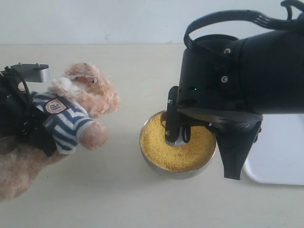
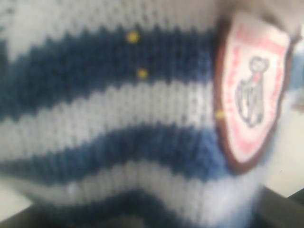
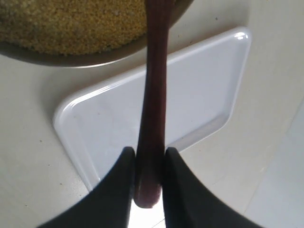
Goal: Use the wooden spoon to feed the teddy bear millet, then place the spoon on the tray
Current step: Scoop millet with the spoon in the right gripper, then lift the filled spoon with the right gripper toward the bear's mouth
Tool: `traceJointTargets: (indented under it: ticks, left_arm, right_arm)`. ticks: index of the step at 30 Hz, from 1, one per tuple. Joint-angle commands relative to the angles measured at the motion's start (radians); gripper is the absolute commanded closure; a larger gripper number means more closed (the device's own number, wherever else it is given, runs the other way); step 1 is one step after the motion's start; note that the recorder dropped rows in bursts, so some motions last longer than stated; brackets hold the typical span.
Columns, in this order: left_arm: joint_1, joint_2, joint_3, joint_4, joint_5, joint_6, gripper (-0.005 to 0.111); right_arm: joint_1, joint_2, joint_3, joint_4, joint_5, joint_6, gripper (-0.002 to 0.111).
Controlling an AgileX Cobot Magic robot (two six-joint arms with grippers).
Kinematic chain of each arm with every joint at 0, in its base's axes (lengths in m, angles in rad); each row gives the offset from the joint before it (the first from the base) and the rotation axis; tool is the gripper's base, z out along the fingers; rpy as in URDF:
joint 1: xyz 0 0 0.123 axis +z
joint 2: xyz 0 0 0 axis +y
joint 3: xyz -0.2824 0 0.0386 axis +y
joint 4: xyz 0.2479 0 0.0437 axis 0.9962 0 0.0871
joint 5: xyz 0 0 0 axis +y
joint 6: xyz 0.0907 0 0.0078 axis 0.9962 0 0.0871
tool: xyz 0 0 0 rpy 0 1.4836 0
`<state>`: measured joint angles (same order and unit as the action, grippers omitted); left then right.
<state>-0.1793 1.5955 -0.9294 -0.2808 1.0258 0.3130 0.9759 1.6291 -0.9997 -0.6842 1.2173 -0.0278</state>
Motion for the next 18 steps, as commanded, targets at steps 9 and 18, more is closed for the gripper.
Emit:
traceJointTargets:
  ticks: [9, 18]
  left_arm:
    - [-0.066, -0.014, -0.001, 0.062, -0.007, -0.074, 0.103]
    - [-0.066, -0.014, -0.001, 0.038, -0.003, -0.07, 0.103]
  right_arm:
    - [0.0, -0.014, -0.002, 0.024, 0.004, 0.002, 0.109]
    - [0.0, -0.014, -0.109, 0.108, 0.004, -0.043, 0.109]
